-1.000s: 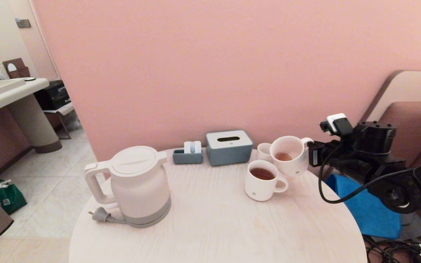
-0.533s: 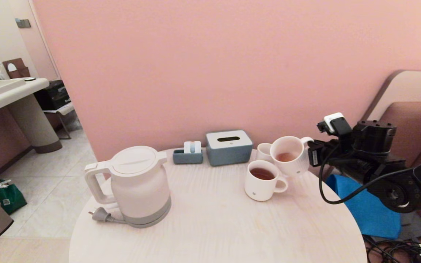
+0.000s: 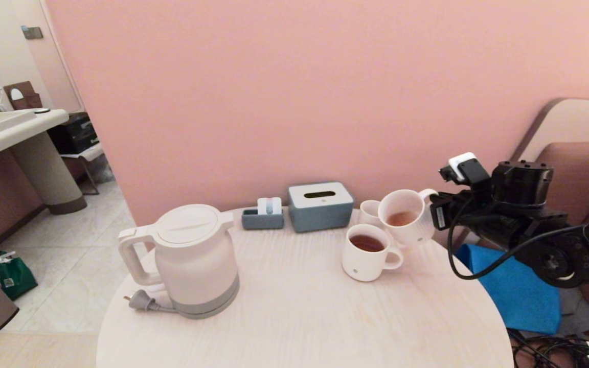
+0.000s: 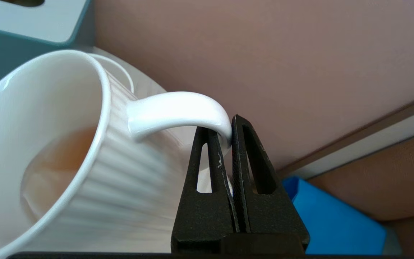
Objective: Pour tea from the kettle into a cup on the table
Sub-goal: Pour water into another cup
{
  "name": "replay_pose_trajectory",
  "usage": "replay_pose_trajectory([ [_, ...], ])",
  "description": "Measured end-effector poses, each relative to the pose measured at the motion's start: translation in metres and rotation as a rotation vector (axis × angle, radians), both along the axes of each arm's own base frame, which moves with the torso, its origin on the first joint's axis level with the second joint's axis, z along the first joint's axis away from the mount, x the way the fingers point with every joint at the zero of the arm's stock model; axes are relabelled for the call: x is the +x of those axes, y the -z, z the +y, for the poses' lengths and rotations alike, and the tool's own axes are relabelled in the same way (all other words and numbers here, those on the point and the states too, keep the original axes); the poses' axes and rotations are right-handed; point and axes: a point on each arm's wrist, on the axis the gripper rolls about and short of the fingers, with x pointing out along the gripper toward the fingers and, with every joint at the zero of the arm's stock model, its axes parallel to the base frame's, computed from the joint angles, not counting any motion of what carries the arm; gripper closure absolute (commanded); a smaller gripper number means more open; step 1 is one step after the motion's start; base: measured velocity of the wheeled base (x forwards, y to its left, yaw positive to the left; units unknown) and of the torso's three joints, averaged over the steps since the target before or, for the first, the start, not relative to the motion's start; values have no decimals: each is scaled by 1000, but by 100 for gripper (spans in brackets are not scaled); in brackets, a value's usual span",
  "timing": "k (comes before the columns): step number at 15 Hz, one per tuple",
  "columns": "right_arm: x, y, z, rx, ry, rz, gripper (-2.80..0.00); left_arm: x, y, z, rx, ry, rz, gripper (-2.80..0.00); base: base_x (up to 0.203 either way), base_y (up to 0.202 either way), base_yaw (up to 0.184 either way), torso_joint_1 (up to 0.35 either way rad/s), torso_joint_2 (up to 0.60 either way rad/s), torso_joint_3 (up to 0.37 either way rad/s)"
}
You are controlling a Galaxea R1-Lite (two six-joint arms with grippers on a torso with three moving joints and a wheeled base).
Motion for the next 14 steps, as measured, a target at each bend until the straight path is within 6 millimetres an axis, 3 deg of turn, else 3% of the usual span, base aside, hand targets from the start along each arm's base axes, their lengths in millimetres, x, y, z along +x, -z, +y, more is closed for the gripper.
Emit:
replay_pose_trajectory([
  [14, -2, -2, 8, -14, -26, -5, 0, 0, 0, 0, -1, 0, 0, 0, 0, 0, 0, 0, 0, 0],
])
